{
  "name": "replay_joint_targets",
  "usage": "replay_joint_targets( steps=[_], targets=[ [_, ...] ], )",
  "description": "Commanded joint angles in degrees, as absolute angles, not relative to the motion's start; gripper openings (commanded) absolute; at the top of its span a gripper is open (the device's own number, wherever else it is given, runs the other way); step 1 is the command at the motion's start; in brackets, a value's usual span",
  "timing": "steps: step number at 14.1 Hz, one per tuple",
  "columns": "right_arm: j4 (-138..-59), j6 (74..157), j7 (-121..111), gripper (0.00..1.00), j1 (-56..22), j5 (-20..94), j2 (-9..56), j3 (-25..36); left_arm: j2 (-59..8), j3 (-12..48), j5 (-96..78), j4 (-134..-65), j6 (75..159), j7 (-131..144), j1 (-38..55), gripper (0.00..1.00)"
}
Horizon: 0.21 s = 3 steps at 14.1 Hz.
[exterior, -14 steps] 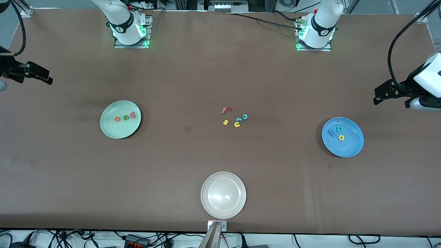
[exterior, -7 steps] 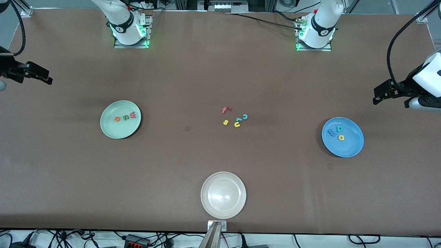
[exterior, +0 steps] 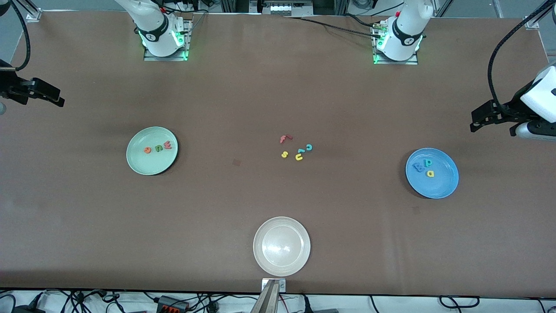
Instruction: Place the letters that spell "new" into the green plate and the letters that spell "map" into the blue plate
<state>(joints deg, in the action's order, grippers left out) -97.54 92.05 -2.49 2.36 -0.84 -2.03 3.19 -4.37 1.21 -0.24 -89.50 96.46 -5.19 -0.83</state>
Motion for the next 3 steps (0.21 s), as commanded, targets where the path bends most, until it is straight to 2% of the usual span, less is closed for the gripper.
replay_joint_targets(
  steps=[1, 3],
  targets=[
    [-97.82, 92.2, -2.64, 1.0, 2.72, -1.32, -2.37, 2.99, -5.19, 1.23, -0.53, -87.45, 95.01, -5.62, -0.79, 1.0],
    [-97.82, 92.28, -2.64, 1.0, 2.72, -1.41, -2.37, 2.99, -5.19, 1.23, -0.53, -87.45, 95.01, -5.62, -0.79, 1.0]
  ],
)
